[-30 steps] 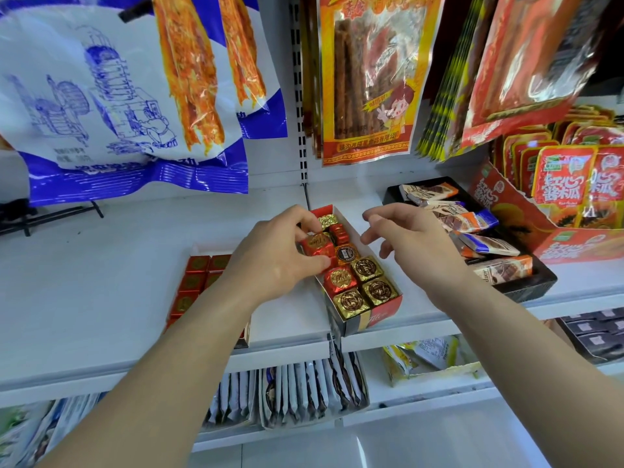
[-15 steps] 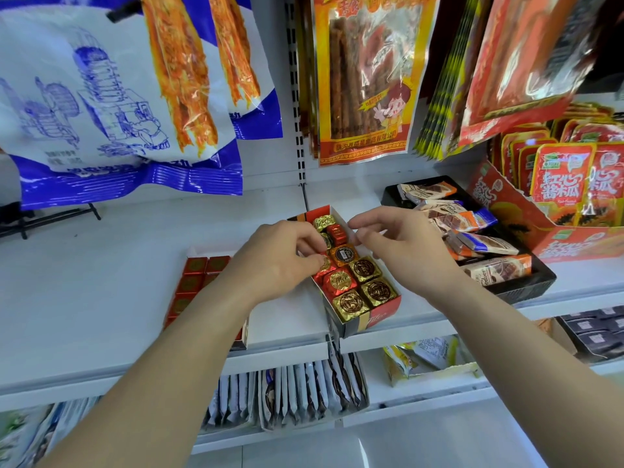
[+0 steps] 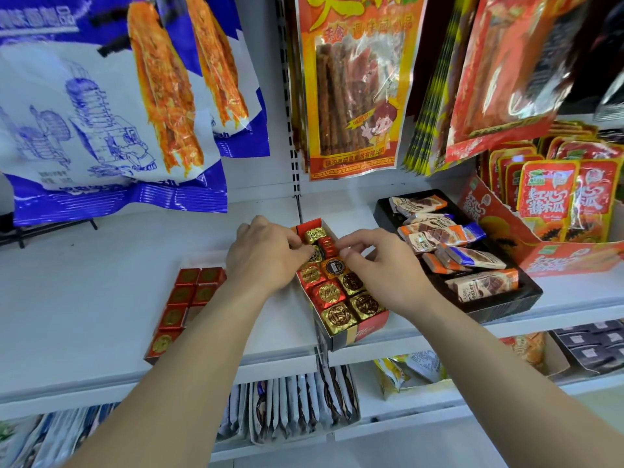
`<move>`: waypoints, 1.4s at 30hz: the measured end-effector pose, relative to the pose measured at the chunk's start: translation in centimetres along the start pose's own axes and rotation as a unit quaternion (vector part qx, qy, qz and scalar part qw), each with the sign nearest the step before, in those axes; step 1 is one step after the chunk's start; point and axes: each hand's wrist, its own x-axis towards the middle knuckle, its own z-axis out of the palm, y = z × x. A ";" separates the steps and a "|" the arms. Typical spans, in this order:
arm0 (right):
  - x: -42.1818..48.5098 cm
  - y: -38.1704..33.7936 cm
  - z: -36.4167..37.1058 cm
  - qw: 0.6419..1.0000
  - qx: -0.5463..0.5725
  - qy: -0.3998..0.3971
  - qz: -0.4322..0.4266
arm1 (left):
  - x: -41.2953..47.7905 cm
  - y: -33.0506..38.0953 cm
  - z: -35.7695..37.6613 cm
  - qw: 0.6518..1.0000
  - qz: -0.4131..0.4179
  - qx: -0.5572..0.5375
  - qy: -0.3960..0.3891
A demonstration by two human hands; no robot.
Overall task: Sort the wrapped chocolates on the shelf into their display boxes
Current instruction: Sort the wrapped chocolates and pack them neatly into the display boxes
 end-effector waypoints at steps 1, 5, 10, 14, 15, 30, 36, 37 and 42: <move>0.0 0.0 0.0 1.000 0.000 0.001 -0.001 | 0.0 0.1 0.0 1.000 -0.008 0.002 -0.013; 0.2 0.3 0.0 1.000 0.007 0.002 -0.001 | 0.1 0.2 -0.2 0.999 -0.012 -0.025 -0.030; 0.4 0.5 0.1 1.000 0.015 0.007 0.001 | 0.0 -0.1 -0.1 0.998 0.031 -0.041 0.020; 0.6 0.6 0.2 1.000 0.018 0.016 0.003 | -0.3 -0.1 -0.4 0.995 0.072 -0.056 0.043; 0.5 0.6 0.2 1.000 0.019 0.018 0.002 | -0.3 -0.1 -0.5 0.994 0.081 -0.053 0.047; 0.5 -1.1 0.0 0.997 0.024 0.054 -0.045 | -0.6 0.1 -2.1 0.969 0.079 -0.232 0.032; 0.8 -1.4 -0.7 0.998 0.043 0.022 -0.048 | -1.3 1.3 -2.2 0.934 0.128 -0.334 -0.009; 0.8 -1.2 -0.9 0.996 0.063 0.030 -0.046 | -1.2 1.2 -2.1 0.934 0.130 -0.334 -0.012; 0.7 -0.1 -1.8 0.991 0.113 0.060 -0.037 | 0.2 0.1 -0.4 0.986 0.109 -0.104 0.074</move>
